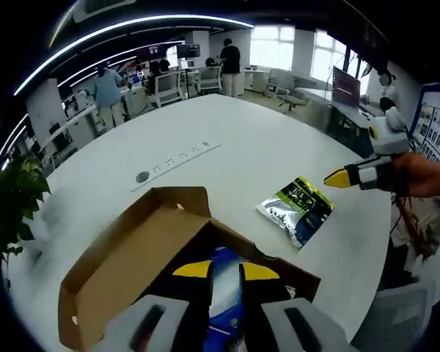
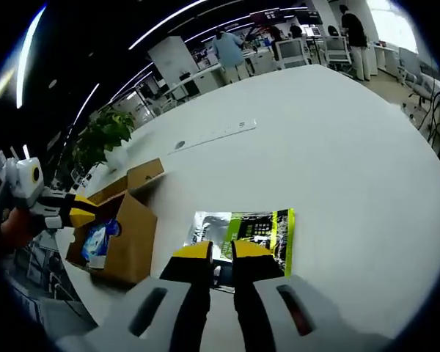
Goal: Operate the shoe box by opening the lid, removing the specified soft item, and placing it in the target area until the item is outside and the box remains undamaged.
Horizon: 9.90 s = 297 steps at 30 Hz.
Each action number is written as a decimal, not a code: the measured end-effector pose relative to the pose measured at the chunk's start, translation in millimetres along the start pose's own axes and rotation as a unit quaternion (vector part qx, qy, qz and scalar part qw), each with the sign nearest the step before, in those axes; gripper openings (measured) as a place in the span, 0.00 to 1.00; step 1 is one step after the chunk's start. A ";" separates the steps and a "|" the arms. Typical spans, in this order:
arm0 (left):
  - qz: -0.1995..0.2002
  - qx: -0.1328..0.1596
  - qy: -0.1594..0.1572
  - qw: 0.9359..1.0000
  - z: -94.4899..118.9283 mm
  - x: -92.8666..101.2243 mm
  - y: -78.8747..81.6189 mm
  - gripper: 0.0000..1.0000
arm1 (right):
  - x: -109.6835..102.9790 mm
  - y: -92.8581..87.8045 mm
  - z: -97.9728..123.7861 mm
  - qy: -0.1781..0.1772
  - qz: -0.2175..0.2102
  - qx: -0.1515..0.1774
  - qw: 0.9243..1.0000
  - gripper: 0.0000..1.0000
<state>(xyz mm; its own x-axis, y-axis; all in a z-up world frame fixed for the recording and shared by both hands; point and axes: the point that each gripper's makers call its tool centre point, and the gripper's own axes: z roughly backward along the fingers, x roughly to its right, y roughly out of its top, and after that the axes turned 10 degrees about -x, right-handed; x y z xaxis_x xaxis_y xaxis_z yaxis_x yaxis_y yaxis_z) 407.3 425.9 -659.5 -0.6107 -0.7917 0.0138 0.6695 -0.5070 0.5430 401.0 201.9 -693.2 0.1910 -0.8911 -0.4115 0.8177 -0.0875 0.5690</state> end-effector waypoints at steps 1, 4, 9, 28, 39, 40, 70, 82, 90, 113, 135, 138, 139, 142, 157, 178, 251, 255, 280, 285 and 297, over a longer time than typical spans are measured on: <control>0.006 0.003 0.003 1.000 4.1 -3.7 -3.1 0.13 | -9.1 0.9 -1.3 0.007 0.008 -0.001 1.000 0.07; 0.037 0.010 0.012 0.999 16.7 -19.1 -17.7 0.13 | -28.2 2.3 -6.3 0.018 0.025 -0.005 1.000 0.07; 0.070 0.019 0.024 0.997 32.0 -41.8 -38.2 0.13 | -61.7 5.4 -17.7 0.040 0.042 -0.009 0.998 0.07; 0.174 0.053 0.041 0.983 72.6 -98.3 -96.3 0.14 | -153.6 2.6 -57.3 0.096 0.094 -0.038 0.990 0.07; 0.203 0.057 0.057 0.976 87.4 -117.6 -127.7 0.14 | -183.6 -7.4 -73.9 0.112 0.117 -0.061 0.985 0.07; 0.206 0.057 0.058 0.975 88.4 -119.1 -129.9 0.14 | -185.8 -8.2 -74.7 0.113 0.119 -0.063 0.985 0.07; 0.240 0.079 0.051 0.966 119.4 -109.5 -172.3 0.18 | -251.4 -30.2 -139.4 0.134 0.148 -0.116 0.973 0.16; 0.256 0.083 0.051 0.962 127.0 -116.4 -186.4 0.18 | -252.8 -41.3 -162.0 0.126 0.151 -0.138 0.971 0.19; 0.263 0.085 0.053 0.960 132.9 -115.9 -193.1 0.18 | -262.3 -42.2 -171.6 0.133 0.146 -0.144 0.970 0.12; 0.268 0.084 0.050 0.958 136.4 -108.7 -189.8 0.18 | -261.0 -44.2 -169.0 0.118 0.134 -0.150 0.972 0.00; 0.239 0.082 0.016 0.967 102.9 -96.2 -150.4 0.19 | -249.2 -27.8 -135.0 0.133 0.125 -0.118 0.976 0.00; 0.234 0.080 0.014 0.969 100.2 -94.5 -147.9 0.19 | -247.4 -28.0 -131.9 0.132 0.124 -0.115 0.977 0.00; 0.234 0.079 0.014 0.969 98.5 -96.0 -147.5 0.19 | -246.7 -27.9 -131.0 0.134 0.121 -0.114 0.977 0.00; 0.233 0.077 0.011 0.969 96.0 -94.2 -146.9 0.19 | -246.3 -27.5 -128.8 0.134 0.117 -0.111 0.978 0.00; 0.230 0.059 -0.009 0.971 77.6 -79.6 -141.4 0.19 | -226.9 -16.3 -100.8 0.131 0.097 -0.083 0.983 0.00; 0.214 0.000 -0.043 0.976 10.2 -77.5 -129.0 0.20 | -189.3 -15.3 -86.5 0.122 0.042 -0.061 0.990 0.00; 0.129 0.055 -0.052 0.989 27.7 25.4 -4.6 0.02 | -86.7 -3.0 6.8 0.140 -0.098 0.051 0.984 0.00; 0.113 0.054 -0.070 0.990 19.7 43.1 7.6 0.02 | -68.1 -9.8 17.3 0.131 -0.115 0.057 0.983 0.00; 0.055 0.022 -0.134 0.989 -35.9 125.5 42.6 0.02 | 22.8 -34.3 59.2 0.073 -0.187 0.086 0.976 0.00; 0.055 0.019 -0.135 0.989 -45.1 128.4 47.0 0.02 | 34.8 -25.8 51.0 0.067 -0.187 0.080 0.977 0.00; 0.069 0.012 -0.130 0.989 -68.1 128.1 55.6 0.02 | 57.1 6.4 28.4 0.063 -0.167 0.059 0.982 0.00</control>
<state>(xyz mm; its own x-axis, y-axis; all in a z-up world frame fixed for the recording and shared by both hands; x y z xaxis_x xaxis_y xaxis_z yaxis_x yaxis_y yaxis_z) 395.1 273.1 -684.7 -0.6039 -0.7371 0.3033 0.7462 -0.3891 0.5401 401.7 137.8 -692.8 -0.0044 -0.7426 -0.6697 0.7791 -0.4224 0.4632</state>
